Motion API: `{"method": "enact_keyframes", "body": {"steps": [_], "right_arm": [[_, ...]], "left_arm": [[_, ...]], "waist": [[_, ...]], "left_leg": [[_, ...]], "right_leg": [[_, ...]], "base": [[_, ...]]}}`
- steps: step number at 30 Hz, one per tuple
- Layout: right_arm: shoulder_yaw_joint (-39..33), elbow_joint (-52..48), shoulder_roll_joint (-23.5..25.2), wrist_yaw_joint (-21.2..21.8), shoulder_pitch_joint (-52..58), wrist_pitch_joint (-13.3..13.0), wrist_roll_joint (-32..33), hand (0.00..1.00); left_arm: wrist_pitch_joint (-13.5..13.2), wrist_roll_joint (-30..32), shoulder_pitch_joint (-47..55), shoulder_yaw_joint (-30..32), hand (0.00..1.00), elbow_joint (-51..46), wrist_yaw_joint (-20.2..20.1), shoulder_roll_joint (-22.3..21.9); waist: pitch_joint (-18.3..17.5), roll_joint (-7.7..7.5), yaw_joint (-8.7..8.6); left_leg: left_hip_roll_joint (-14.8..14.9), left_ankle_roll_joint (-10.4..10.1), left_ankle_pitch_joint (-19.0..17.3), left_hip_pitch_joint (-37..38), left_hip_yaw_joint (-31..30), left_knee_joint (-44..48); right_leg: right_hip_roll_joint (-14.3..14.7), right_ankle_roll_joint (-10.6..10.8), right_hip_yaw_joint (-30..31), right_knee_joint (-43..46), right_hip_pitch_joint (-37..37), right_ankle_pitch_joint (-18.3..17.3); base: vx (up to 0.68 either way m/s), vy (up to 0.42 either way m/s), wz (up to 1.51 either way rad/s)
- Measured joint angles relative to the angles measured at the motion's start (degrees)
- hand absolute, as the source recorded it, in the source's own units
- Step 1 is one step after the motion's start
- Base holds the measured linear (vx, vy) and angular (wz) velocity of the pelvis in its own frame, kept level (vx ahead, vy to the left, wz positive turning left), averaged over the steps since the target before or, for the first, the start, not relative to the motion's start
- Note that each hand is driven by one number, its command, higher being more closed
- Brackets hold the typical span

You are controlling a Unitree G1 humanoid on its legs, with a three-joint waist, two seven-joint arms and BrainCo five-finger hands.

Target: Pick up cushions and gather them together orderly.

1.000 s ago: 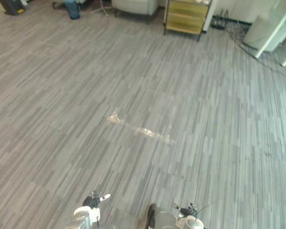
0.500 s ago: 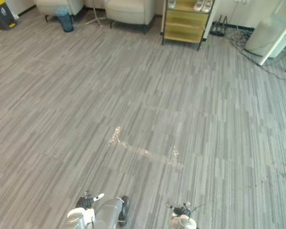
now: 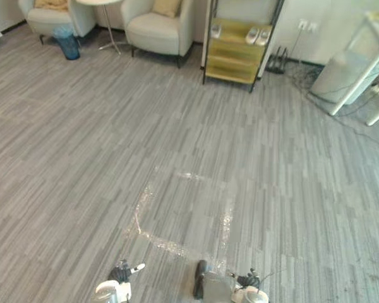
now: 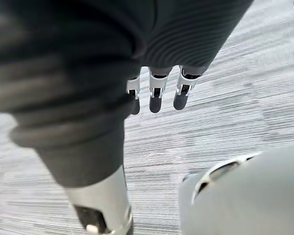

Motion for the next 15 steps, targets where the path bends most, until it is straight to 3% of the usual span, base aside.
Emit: {"method": "enact_keyframes", "body": {"steps": [1,2,3,4,5,7,8,9,10,11,12,14,15], "right_arm": [[0.5,-0.1,-0.1,0.0,0.3,0.0,0.0,0.00],[1.5,-0.3,-0.2,-0.1,0.8,0.0,0.1,0.00],[2.3,-1.1,-0.1,-0.3,0.7,0.1,0.2,0.00],[2.9,-1.4,0.0,-0.4,0.5,0.1,0.5,0.00],[3.0,-1.3,0.6,-0.3,0.5,0.2,0.6,0.00],[2.8,-1.3,1.7,-0.4,-0.7,0.3,1.9,0.00],[2.7,-1.3,2.0,-0.5,-1.2,0.3,2.3,0.00],[2.5,-1.4,2.0,-0.5,-1.6,0.3,2.3,0.00],[2.2,-1.3,1.6,-0.5,-1.6,0.2,2.3,0.00],[1.5,-0.7,1.0,-0.6,-1.1,0.3,2.2,0.00],[1.9,0.6,1.6,-0.8,-1.2,0.5,2.2,0.00],[1.8,0.6,2.1,-0.8,-0.8,0.6,2.2,0.00],[1.7,0.5,2.1,-0.8,-0.3,0.8,2.0,0.00]], "left_arm": [[0.0,0.0,-0.3,0.3,0.00,-0.2,-0.1,-0.4],[0.1,0.0,-0.3,1.5,0.00,-1.0,-0.2,-1.0],[0.0,0.0,0.3,1.6,0.00,-2.2,-0.7,-1.4],[0.0,0.0,0.6,1.6,0.00,-2.8,-0.9,-1.4],[0.0,0.0,0.7,1.4,0.00,-3.7,-1.0,-1.0],[-0.2,-0.1,0.8,0.8,0.00,-4.7,-1.0,-0.2],[-0.1,-0.1,0.6,0.5,0.00,-4.8,-0.9,-0.2],[-0.2,-0.1,0.5,-0.6,0.00,-5.0,-0.9,-0.1],[-0.2,-0.1,0.6,-1.1,0.00,-5.0,-1.0,-0.2],[-0.4,-0.3,1.0,-1.7,0.00,-5.0,-1.0,-0.3],[-0.4,-0.3,1.5,-2.6,0.00,-4.7,-0.9,0.7],[-0.4,-0.3,1.0,-3.2,0.00,-3.6,-0.9,2.1],[-0.3,-0.4,1.1,-2.9,0.00,-3.7,-0.9,2.2]], "waist": [[0.1,0.17,-0.19],[0.4,0.58,-0.09],[0.8,0.50,0.99],[0.9,0.82,1.14],[1.3,0.04,1.44],[1.9,-0.74,2.18],[1.9,-0.87,2.69],[1.9,-0.84,3.20],[1.7,-0.46,3.23],[1.2,0.44,3.81],[0.6,-0.57,4.36],[0.1,-2.23,3.67],[0.3,-2.67,4.19]], "left_leg": [[0.0,-0.7,2.5,-2.9,-0.6,7.8],[0.2,-1.9,10.7,-8.4,-0.6,20.6],[1.5,-1.8,12.0,-14.2,0.5,32.6],[2.2,-1.6,9.6,-17.3,1.8,37.8],[2.0,-1.6,6.7,-21.7,3.0,39.9],[1.6,-1.0,2.5,-26.7,5.8,34.5],[0.4,-0.5,1.2,-28.9,6.8,25.6],[-2.0,-0.2,2.1,-29.9,6.3,12.4],[-3.0,-0.6,3.7,-30.2,5.2,6.8],[-4.4,-1.9,11.8,-30.0,2.9,-2.0],[-6.3,0.0,13.6,-29.1,3.6,-2.0],[-8.1,1.2,10.4,-29.7,4.2,0.2],[-8.2,2.1,9.0,-29.1,5.4,1.8]], "right_leg": [[0.3,-0.2,-0.6,-0.5,2.0,-1.2],[1.3,-0.6,-0.7,-2.9,6.2,-2.2],[2.5,-1.5,0.0,-6.0,10.5,-2.9],[3.0,-1.8,0.6,-7.7,13.4,-3.1],[3.1,-1.8,1.1,-10.3,17.2,-3.1],[2.7,-1.7,3.0,-14.0,22.5,-3.1],[2.0,-1.4,3.6,-15.5,24.8,-3.3],[0.6,0.9,4.8,-16.8,27.0,-4.8],[0.2,1.5,5.2,-17.4,27.9,-5.5],[0.0,2.6,6.5,-18.0,29.1,-7.1],[-1.3,3.1,9.0,-17.9,30.1,-8.6],[-3.3,3.1,10.5,-15.4,29.6,-8.7],[-4.1,3.2,11.9,-11.3,28.6,-8.8]], "base": [[0.52,-0.258,0.36],[0.51,-0.177,0.11],[0.50,-0.143,-0.10],[0.48,-0.097,-0.31],[0.47,-0.110,-0.37],[0.46,-0.091,-0.42],[0.46,-0.002,-0.46],[0.57,0.066,-0.41],[0.57,0.142,-0.41],[0.58,0.177,-0.44],[0.48,0.142,-0.31],[0.52,0.110,0.01],[0.51,0.111,-0.07]]}}
